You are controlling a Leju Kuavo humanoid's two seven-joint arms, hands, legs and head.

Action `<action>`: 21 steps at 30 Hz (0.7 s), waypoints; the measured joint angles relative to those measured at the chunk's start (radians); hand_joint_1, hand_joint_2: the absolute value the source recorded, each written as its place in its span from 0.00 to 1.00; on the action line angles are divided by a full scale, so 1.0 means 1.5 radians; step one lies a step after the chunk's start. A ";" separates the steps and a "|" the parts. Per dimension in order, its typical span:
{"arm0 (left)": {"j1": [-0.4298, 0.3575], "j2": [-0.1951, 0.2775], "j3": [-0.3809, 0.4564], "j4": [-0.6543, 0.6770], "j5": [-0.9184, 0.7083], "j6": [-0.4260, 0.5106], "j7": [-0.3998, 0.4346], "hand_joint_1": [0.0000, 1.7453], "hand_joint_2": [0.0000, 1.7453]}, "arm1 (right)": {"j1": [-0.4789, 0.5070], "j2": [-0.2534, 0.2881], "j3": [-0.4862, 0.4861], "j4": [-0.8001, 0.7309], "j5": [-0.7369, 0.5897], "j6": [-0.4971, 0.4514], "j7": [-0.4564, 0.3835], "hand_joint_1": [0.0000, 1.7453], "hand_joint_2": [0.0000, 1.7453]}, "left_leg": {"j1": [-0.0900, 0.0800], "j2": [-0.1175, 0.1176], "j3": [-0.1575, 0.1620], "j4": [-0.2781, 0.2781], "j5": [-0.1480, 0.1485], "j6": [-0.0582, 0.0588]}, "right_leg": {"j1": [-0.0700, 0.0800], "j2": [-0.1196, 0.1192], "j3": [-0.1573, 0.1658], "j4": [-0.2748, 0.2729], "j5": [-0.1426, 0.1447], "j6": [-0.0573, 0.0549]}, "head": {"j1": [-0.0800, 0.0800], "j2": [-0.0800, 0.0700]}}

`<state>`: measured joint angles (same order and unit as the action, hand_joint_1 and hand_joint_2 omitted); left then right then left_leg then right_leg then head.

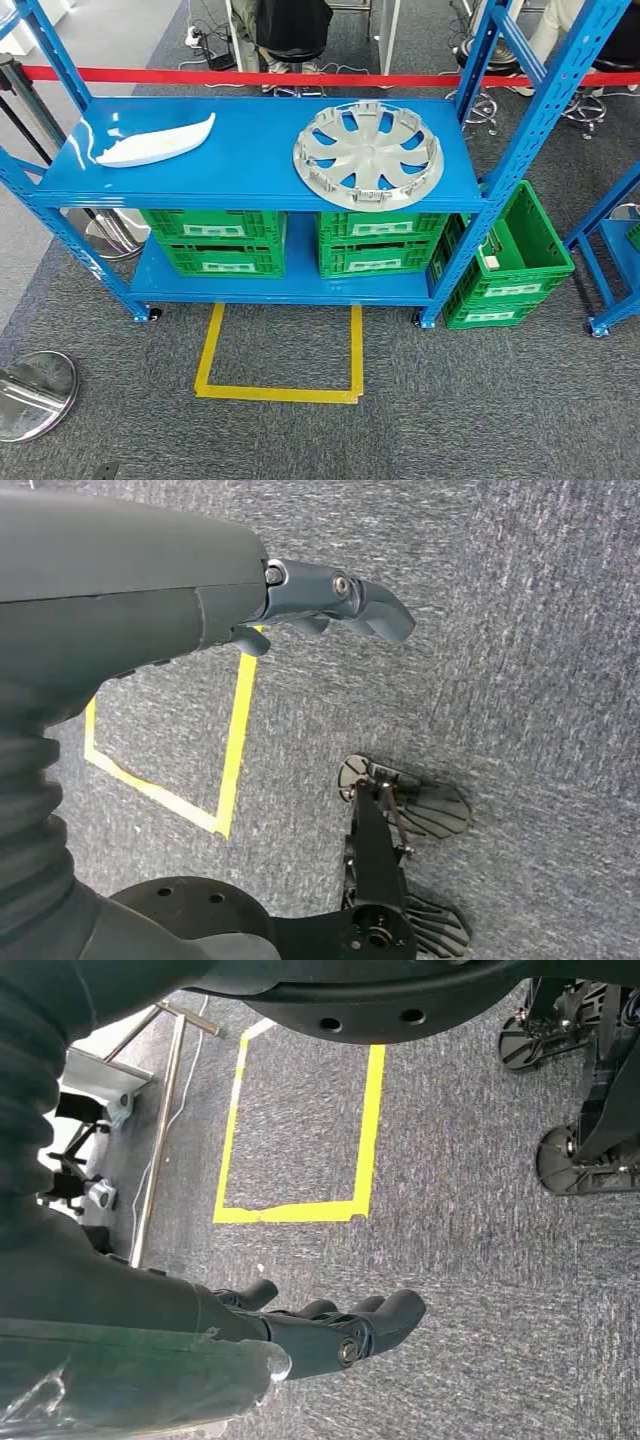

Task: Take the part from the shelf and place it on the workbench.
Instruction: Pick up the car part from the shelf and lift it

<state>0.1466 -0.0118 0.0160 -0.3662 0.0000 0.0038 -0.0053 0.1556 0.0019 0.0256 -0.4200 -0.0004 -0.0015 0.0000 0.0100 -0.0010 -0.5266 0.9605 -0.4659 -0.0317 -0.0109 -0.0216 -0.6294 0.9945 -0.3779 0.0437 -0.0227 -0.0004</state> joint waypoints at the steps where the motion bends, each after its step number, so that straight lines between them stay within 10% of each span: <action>1: 0.000 0.000 0.000 0.000 0.000 0.000 0.000 0.00 1.00 | 0.000 0.000 0.000 0.000 0.000 0.000 0.000 0.00 1.00 | 0.000 0.000 0.000 0.000 0.000 0.000 | 0.000 0.000 0.000 0.000 0.000 0.000 | 0.000 0.000; 21: 0.000 0.000 0.000 0.000 0.000 0.000 0.000 0.00 1.00 | 0.000 0.000 0.000 0.000 0.000 0.000 0.000 0.00 1.00 | 0.000 0.000 0.000 0.000 0.000 0.000 | 0.000 0.000 0.000 0.000 0.000 0.000 | 0.000 0.000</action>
<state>0.1467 -0.0118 0.0160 -0.3662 0.0000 0.0038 -0.0053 0.1556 0.0019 0.0256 -0.4200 -0.0005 -0.0015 0.0000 0.0100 -0.0010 -0.5271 0.9605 -0.4661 -0.0318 -0.0109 -0.0216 -0.6299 0.9945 -0.3780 0.0437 -0.0228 -0.0004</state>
